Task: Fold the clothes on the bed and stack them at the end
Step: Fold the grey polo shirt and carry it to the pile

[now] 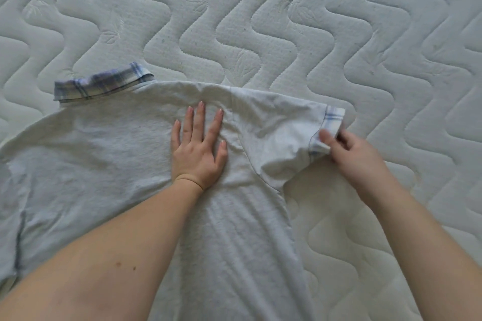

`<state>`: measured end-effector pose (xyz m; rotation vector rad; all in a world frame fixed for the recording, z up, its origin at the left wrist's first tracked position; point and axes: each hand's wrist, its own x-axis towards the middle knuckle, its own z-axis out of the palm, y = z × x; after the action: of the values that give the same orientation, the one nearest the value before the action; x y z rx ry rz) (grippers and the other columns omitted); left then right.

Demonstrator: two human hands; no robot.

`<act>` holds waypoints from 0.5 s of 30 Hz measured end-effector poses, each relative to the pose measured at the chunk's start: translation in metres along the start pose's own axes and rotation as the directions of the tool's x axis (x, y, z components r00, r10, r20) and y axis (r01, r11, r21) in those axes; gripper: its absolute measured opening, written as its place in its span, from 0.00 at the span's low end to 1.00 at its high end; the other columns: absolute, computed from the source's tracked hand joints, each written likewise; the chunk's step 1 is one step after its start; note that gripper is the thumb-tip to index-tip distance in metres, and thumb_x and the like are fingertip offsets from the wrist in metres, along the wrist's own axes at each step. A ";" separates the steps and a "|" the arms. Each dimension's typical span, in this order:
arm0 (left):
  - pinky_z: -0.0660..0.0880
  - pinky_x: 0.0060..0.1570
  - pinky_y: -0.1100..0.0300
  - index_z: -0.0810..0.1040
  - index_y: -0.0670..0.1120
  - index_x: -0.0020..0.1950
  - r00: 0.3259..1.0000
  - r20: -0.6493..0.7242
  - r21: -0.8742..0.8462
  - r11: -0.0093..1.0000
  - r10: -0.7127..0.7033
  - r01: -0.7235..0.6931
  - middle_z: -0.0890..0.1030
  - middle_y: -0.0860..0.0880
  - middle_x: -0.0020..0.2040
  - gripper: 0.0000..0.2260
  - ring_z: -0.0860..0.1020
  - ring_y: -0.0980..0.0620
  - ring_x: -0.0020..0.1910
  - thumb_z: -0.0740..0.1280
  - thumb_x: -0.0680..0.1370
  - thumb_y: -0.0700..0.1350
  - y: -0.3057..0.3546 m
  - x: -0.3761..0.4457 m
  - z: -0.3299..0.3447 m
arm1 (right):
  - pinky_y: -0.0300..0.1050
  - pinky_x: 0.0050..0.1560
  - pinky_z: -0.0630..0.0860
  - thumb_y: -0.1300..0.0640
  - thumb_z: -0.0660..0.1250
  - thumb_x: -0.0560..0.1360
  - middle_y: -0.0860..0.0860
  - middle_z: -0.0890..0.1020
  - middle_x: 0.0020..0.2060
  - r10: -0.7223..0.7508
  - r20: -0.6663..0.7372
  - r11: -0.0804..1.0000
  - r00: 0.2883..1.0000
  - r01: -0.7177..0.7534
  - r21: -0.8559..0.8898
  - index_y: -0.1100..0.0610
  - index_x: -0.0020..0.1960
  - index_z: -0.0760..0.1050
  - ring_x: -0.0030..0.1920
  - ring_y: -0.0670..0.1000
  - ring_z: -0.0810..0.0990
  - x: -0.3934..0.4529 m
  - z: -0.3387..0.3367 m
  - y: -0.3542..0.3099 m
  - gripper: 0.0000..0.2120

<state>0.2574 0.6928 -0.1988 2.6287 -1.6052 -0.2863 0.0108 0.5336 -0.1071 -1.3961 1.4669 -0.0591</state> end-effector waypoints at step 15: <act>0.41 0.76 0.49 0.51 0.58 0.80 1.000 0.005 -0.017 0.999 -0.027 0.027 0.51 0.48 0.81 0.28 0.49 0.48 0.80 0.48 0.79 0.58 0.001 0.001 -0.002 | 0.45 0.45 0.79 0.43 0.70 0.68 0.42 0.85 0.41 -0.122 -0.053 0.982 0.991 0.128 0.137 0.46 0.46 0.81 0.44 0.43 0.83 -0.044 0.018 0.013 0.10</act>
<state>0.2575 0.6918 -0.1965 2.6406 -1.5622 -0.3066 0.0032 0.5806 -0.0961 -1.3778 1.3827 -0.2693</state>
